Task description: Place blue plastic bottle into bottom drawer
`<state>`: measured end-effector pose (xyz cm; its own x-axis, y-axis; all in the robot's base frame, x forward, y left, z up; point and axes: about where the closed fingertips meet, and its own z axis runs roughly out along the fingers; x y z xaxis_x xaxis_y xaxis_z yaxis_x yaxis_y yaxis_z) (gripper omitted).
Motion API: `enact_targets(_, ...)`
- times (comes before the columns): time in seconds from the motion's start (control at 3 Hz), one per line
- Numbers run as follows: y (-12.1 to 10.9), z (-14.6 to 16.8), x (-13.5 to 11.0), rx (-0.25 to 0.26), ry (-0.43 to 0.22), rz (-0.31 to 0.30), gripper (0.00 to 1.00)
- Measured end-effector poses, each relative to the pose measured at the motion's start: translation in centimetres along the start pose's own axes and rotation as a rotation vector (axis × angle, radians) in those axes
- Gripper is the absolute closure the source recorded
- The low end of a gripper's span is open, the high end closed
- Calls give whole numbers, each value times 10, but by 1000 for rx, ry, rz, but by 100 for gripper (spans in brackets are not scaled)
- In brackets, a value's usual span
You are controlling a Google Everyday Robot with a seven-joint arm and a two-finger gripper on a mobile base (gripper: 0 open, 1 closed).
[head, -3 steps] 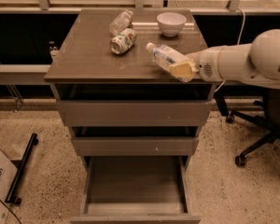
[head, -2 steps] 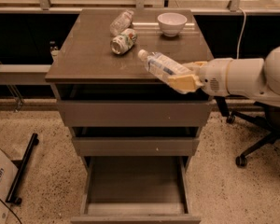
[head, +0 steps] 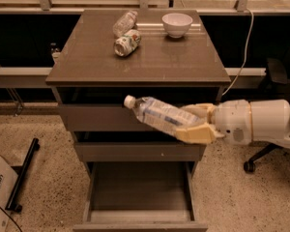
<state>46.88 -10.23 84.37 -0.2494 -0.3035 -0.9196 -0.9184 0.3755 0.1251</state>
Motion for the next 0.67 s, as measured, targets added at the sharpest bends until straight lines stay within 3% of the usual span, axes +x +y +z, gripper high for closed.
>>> enact_targets(0.33,26,8,58,-53,74,143,100)
enact_targets(0.67,29,34,133,-57,196,318,100)
